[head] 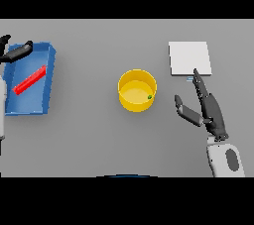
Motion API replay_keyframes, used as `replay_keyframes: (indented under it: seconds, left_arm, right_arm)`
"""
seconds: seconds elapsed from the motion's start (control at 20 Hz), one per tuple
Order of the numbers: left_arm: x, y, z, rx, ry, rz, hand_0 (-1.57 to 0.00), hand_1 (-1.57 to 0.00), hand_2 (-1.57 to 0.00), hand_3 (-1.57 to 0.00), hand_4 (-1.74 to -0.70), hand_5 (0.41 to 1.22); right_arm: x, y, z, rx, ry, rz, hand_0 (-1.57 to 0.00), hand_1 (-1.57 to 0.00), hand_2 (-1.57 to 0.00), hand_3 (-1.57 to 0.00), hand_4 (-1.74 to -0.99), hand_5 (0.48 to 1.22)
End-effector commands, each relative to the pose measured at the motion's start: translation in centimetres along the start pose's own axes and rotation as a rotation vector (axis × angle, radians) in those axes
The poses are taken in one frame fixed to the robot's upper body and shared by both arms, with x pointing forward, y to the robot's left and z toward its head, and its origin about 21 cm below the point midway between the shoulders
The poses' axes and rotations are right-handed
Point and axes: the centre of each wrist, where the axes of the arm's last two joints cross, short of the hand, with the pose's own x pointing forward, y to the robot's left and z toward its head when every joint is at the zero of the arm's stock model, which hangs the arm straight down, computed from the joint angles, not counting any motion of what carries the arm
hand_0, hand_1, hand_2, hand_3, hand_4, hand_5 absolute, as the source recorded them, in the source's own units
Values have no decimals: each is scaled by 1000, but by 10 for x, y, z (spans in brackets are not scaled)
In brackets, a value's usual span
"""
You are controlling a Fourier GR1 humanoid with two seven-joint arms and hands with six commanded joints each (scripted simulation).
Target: Pick up the red beaker and tilt it to pour out 1 green nut into yellow bowl. Pick up the yellow bowl and place it on the metallic measuring scale.
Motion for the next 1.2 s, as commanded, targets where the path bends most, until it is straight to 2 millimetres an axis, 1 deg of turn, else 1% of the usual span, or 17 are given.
replay_keyframes:
  seconds: [0.0,0.05,0.15,0.25,0.3,0.35,0.45,0.5,0.55,0.65,0.7,0.75,0.9,0.95,1.0,1.05,1.15]
  left_arm:
    - [1,0,0,7,1,-14,-131,-111,-99,-61,-760,655]
    - [3,-5,2,17,-6,-20,-105,-88,-79,-49,-746,655]
    - [3,-5,5,48,-28,-11,-67,-56,-50,-31,-734,658]
    - [4,-6,5,55,-33,22,-42,-36,-32,-19,-728,664]
    - [5,-6,7,65,-55,34,-34,-28,-25,-15,-723,667]
    - [6,-9,8,66,-60,36,-27,-22,-20,-12,-718,675]
    - [4,-8,10,70,-70,44,-17,-14,-12,-7,-720,685]
    - [3,-10,9,72,-81,46,-13,-11,-10,-6,-722,693]
    - [7,-8,9,80,-72,52,-10,-9,-8,-4,-726,700]
    - [2,-10,11,75,-88,58,-6,-5,-5,-2,-738,709]
    - [6,-10,11,77,-90,54,-5,-4,-3,-2,-739,709]
    - [5,-10,12,75,-92,54,-4,-3,-3,-1,-740,709]
    - [2,-14,13,62,-93,65,-1,-1,-1,0,-747,711]
    - [1,-10,12,69,-86,60,-1,-1,0,0,-748,712]
    - [0,-11,14,66,-99,67,-1,0,0,0,-751,713]
    - [-1,-11,13,65,-101,66,0,0,0,0,-753,714]
    - [0,-10,11,63,-102,75,0,0,0,1,-755,716]
  right_arm:
    - [0,0,0,-1,-1,3,1,1,1,1,-1305,717]
    - [1,0,0,-5,1,9,1,1,1,1,-1300,717]
    - [-1,6,-2,8,22,-9,1,1,1,1,-1279,713]
    - [9,5,-8,0,19,55,1,1,1,1,-1281,688]
    - [13,3,-9,-5,21,112,1,1,1,1,-1262,675]
    - [20,2,-14,14,6,157,1,1,1,1,-1222,662]
    - [27,2,-24,122,-66,178,-13,1,1,1,-1167,672]
    - [32,1,-33,186,-94,208,-10,1,1,1,-1174,680]
    - [39,1,-40,238,-118,241,-8,1,1,1,-1202,683]
    - [46,2,-52,337,-139,372,-5,1,1,1,-1254,666]
    - [50,4,-58,373,-136,442,-3,1,1,1,-1260,656]
    - [52,5,-61,394,-139,484,-3,1,1,1,-1255,648]
    - [65,15,-76,519,-204,706,-1,1,1,1,-1230,620]
    - [67,18,-78,559,-221,736,0,1,1,1,-1227,616]
    - [68,24,-81,600,-228,775,0,1,1,1,-1229,616]
    - [74,24,-86,627,-242,802,0,1,1,1,-1235,618]
    - [78,31,-90,702,-268,860,0,1,1,1,-1231,625]
